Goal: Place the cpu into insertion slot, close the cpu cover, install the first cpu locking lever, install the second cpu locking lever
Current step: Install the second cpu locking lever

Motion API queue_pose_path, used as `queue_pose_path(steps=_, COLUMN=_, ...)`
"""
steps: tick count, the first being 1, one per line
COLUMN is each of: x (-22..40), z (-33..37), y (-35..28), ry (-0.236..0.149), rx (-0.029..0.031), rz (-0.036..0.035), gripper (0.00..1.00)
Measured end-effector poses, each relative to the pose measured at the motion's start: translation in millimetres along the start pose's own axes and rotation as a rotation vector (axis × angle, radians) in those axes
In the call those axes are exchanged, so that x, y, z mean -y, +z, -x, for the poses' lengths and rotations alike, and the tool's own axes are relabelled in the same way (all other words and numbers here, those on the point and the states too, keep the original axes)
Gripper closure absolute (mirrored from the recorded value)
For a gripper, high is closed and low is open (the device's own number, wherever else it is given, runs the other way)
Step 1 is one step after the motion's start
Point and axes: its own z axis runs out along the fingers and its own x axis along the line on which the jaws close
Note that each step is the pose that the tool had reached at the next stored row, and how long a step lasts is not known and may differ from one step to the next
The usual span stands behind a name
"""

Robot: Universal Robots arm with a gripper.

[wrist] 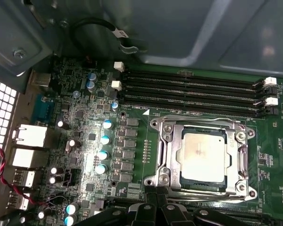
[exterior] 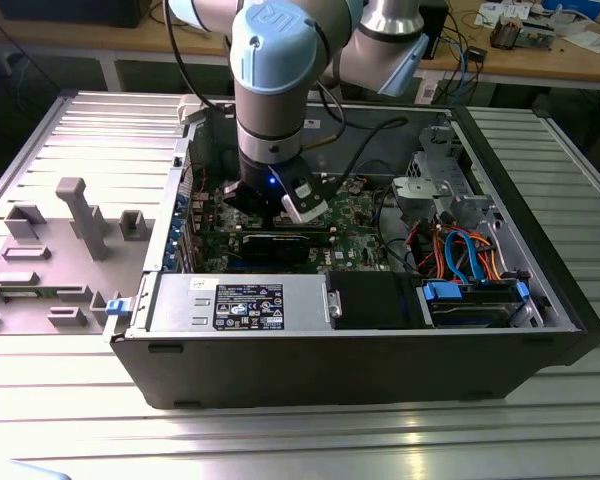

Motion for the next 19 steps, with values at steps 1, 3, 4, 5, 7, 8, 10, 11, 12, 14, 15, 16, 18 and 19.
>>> queue_pose_path(steps=1, x=0.1, z=0.0, y=0.6, ry=0.000, rx=0.0003, rz=0.0019, gripper=0.89)
queue_pose_path(steps=3, x=0.2, z=0.0, y=1.2, ry=0.000, rx=0.0005, rz=0.0040, gripper=0.89)
queue_pose_path(steps=4, x=0.2, z=0.0, y=1.4, ry=0.000, rx=0.0007, rz=0.0055, gripper=0.89)
queue_pose_path(steps=5, x=0.3, z=-0.1, y=1.7, ry=0.000, rx=0.0011, rz=0.0087, gripper=0.89)
queue_pose_path(steps=7, x=0.3, z=-0.4, y=2.1, ry=0.000, rx=0.0014, rz=0.0117, gripper=0.89)
queue_pose_path(steps=8, x=0.4, z=-0.8, y=2.4, ry=0.000, rx=0.0016, rz=0.0142, gripper=0.89)
queue_pose_path(steps=10, x=0.3, z=-1.8, y=3.2, ry=0.000, rx=0.0018, rz=0.0174, gripper=0.89)
queue_pose_path(steps=11, x=0.2, z=-1.9, y=3.5, ry=0.000, rx=0.0020, rz=0.0193, gripper=0.89)
queue_pose_path(steps=12, x=0.1, z=-2.0, y=3.8, ry=0.000, rx=0.0023, rz=0.0210, gripper=0.89)
queue_pose_path(steps=14, x=0.1, z=-2.3, y=4.4, ry=0.000, rx=0.0031, rz=0.0264, gripper=0.89)
queue_pose_path(steps=15, x=0.0, z=-2.6, y=4.8, ry=0.001, rx=0.0034, rz=0.0285, gripper=0.89)
queue_pose_path(steps=16, x=-0.1, z=-3.1, y=5.1, ry=0.001, rx=0.0035, rz=0.0309, gripper=0.89)
queue_pose_path(steps=18, x=-0.2, z=-3.7, y=5.6, ry=0.000, rx=0.0038, rz=0.0348, gripper=0.89)
queue_pose_path(steps=19, x=-0.2, z=-4.1, y=6.1, ry=0.000, rx=0.0041, rz=0.0368, gripper=0.89)
